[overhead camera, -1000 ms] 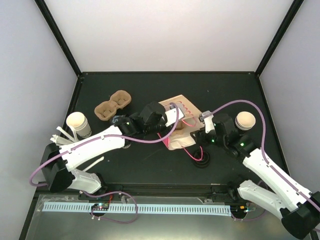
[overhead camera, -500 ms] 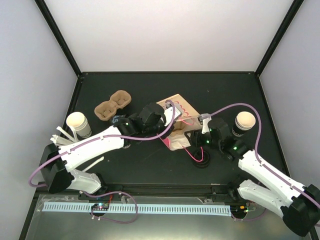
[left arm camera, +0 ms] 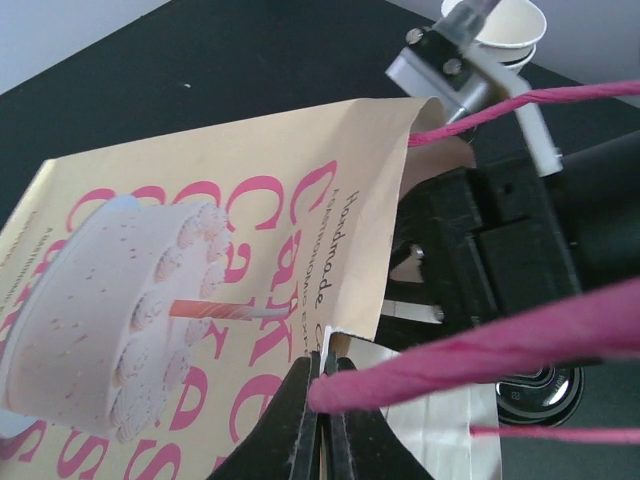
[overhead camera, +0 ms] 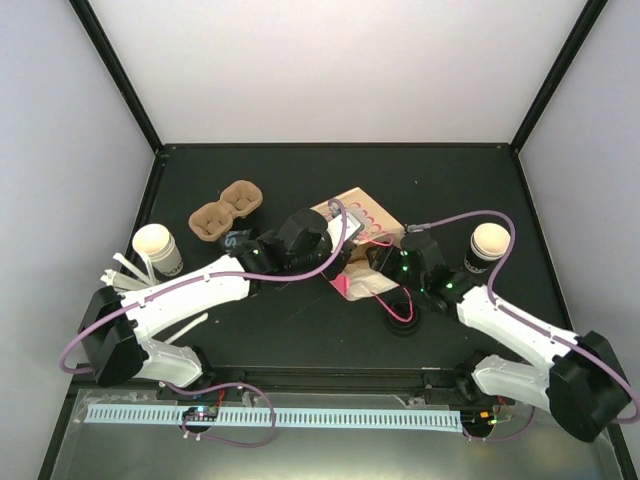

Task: Pack the takeout coffee

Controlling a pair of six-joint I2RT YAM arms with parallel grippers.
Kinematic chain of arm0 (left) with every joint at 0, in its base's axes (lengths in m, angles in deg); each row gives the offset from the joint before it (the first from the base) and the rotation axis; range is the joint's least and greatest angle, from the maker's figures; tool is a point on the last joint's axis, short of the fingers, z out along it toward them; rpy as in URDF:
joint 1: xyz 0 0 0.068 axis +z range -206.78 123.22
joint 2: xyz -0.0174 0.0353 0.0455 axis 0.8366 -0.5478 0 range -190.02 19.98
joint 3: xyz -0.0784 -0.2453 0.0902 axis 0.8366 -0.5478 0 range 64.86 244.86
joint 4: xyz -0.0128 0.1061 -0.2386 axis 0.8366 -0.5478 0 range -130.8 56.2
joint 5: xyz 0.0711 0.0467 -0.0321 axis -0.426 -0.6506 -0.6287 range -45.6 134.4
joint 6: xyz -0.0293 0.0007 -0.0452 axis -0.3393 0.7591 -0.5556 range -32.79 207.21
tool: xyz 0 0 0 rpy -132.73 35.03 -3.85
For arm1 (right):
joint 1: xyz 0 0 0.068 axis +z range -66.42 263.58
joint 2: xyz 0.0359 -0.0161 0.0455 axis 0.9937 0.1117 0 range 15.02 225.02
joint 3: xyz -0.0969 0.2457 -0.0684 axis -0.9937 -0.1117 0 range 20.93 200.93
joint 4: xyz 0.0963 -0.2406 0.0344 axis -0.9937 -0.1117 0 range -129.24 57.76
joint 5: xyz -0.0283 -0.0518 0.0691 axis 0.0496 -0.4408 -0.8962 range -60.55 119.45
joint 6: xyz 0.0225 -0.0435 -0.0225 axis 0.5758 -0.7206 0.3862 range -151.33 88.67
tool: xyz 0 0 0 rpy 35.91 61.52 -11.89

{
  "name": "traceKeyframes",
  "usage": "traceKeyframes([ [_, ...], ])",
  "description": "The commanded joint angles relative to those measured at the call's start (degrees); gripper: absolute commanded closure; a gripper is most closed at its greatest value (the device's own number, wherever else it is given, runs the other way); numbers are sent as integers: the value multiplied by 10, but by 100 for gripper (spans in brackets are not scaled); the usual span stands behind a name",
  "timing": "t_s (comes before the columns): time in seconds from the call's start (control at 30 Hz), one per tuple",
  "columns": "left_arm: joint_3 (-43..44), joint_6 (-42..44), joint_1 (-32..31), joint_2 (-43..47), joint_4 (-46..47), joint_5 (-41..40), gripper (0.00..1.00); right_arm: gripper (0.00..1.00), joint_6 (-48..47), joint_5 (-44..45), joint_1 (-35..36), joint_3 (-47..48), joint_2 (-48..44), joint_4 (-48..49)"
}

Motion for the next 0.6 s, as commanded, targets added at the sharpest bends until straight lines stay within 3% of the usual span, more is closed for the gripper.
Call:
traceKeyframes([
  [0.0,1,-18,0,16,35,13,98,41,57,7,3,23,45,41],
  [0.13,-2,-16,1,17,38,9,98,59,56,-2,3,28,71,49],
  [0.27,3,-15,4,10,25,-23,98,86,43,14,3,37,55,21],
  [0.57,35,-25,45,-5,-4,-29,99,99,-8,54,3,64,-48,-70],
])
